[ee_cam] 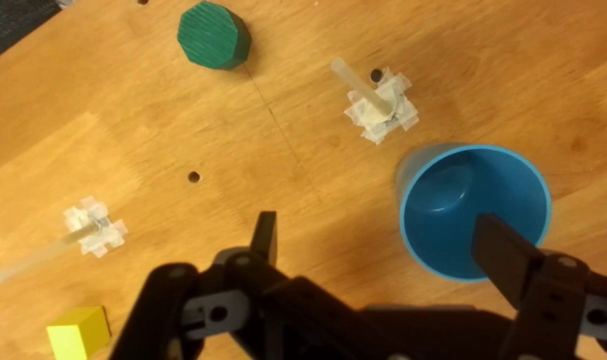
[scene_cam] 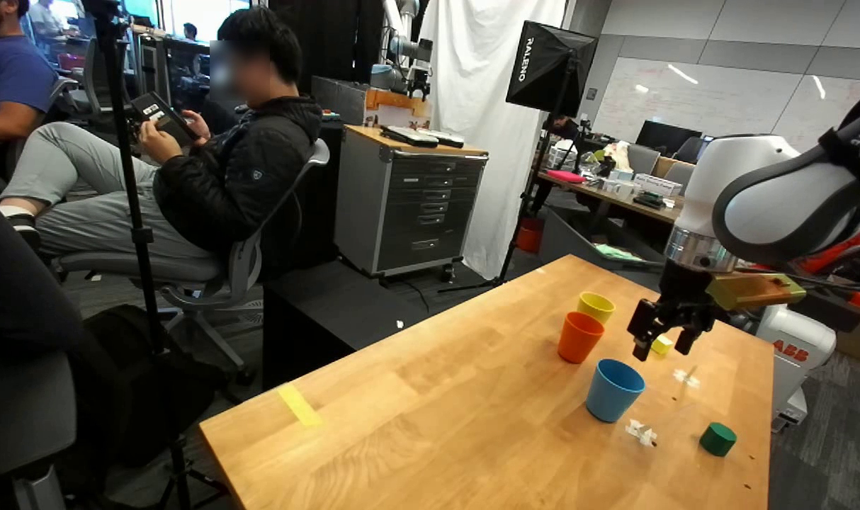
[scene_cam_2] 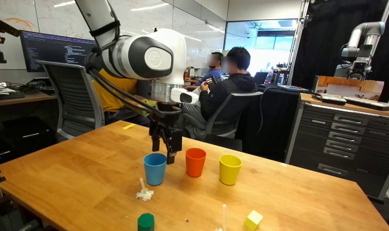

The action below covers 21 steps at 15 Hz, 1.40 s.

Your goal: Stack the cups into the orange cup

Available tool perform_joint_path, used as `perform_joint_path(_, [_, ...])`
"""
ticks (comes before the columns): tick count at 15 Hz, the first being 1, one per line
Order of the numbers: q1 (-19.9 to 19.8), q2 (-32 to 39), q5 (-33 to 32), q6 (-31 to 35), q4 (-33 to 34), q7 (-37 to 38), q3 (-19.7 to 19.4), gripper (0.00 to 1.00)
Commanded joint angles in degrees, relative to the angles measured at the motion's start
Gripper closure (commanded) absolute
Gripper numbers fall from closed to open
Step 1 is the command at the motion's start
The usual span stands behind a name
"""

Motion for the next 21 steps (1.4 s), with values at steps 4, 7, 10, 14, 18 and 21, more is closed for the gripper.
perform_joint_path(4, [3.79, 5.00, -1.13, 0.20, 3.47, 0.08, -2.01, 0.00])
perform_joint_path(7, [5.15, 6.29, -2.06, 0.86, 4.04, 0.80, -2.54, 0.00])
perform_joint_path(10, [5.98, 7.19, -2.14, 0.89, 4.59, 0.80, -2.98, 0.00])
perform_joint_path(14, [6.36, 8.32, -2.00, 0.54, 5.43, 0.48, -3.41, 0.10])
perform_joint_path(18, [6.58, 9.95, -2.04, 0.46, 6.70, 0.93, -3.88, 0.43])
perform_joint_path(21, [7.09, 10.97, -2.14, 0.38, 7.65, 1.51, -4.34, 0.68])
